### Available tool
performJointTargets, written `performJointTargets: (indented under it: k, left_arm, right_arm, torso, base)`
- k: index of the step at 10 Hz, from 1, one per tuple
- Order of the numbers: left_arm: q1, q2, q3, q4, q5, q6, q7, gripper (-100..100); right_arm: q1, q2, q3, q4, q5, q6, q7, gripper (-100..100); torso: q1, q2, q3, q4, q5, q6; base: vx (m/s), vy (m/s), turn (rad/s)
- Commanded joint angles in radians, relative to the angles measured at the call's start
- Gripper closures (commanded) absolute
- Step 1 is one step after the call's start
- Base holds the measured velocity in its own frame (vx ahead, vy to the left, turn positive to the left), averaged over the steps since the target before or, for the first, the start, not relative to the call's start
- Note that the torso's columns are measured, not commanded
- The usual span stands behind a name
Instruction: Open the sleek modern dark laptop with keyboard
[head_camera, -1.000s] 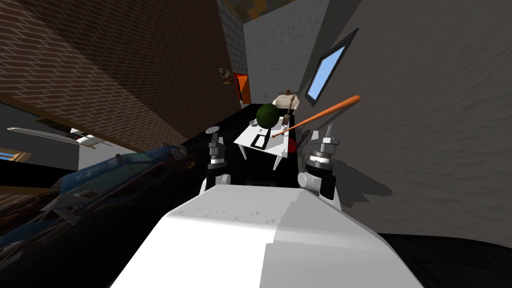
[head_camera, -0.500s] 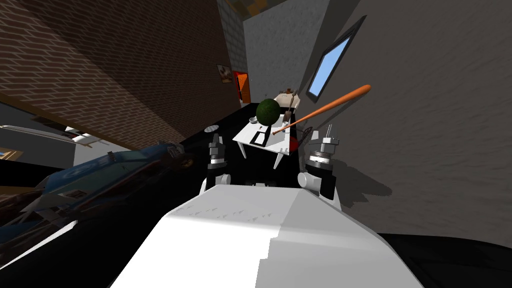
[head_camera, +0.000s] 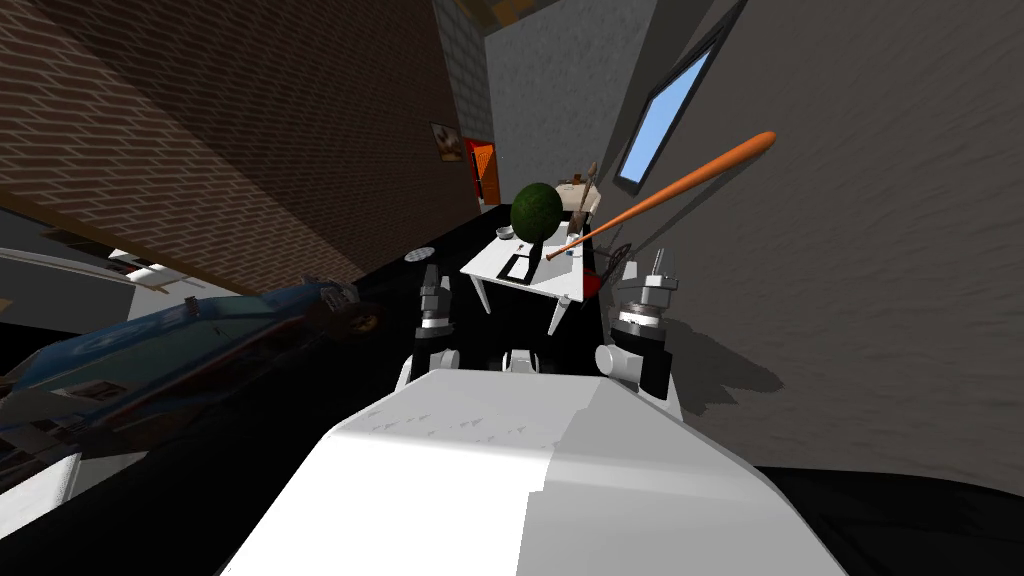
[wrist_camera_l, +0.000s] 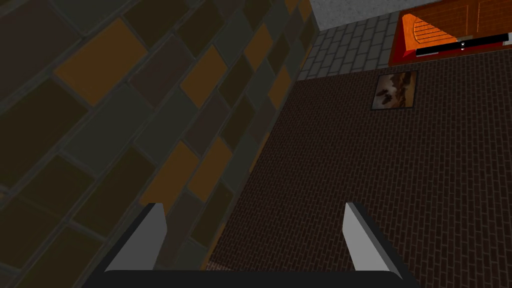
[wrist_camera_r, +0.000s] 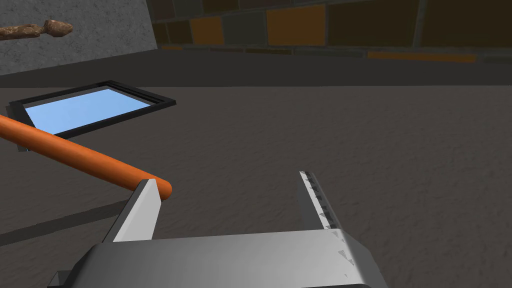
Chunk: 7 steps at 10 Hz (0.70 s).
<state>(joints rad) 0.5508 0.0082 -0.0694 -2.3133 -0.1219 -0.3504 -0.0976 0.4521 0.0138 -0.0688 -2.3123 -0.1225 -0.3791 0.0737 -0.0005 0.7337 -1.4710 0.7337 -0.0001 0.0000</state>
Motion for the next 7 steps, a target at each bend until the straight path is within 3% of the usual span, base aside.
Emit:
performJointTargets:
  k: [1,4,7]
  left_arm:
    - [-0.008,0.072,-0.003,0.005,-0.005,0.025,0.0,-100]
    - [-0.022,0.135,-0.017,0.021,-0.021,0.086,-0.002,-100]
    - [-0.034,0.139,-0.029,0.035,-0.035,0.139,-0.003,-100]
  right_arm:
    - [0.0,0.0,0.0,0.0,0.0,0.0,0.0,0]
    - [0.0,0.0,0.0,0.0,0.0,0.0,0.0,0]
    - [0.0,0.0,0.0,0.0,0.0,0.0,0.0,0]
  torso:
    - [0.0,0.002,-0.005,0.003,0.0,0.0]
    - [0.0,0.003,-0.006,0.004,0.0,0.0]
    - [0.0,0.003,-0.006,0.004,0.0,0.0]
  base:
    - [0.027,-0.029,-0.047]
    - [0.062,-0.052,-0.094]
    - [0.103,-0.069,-0.104]
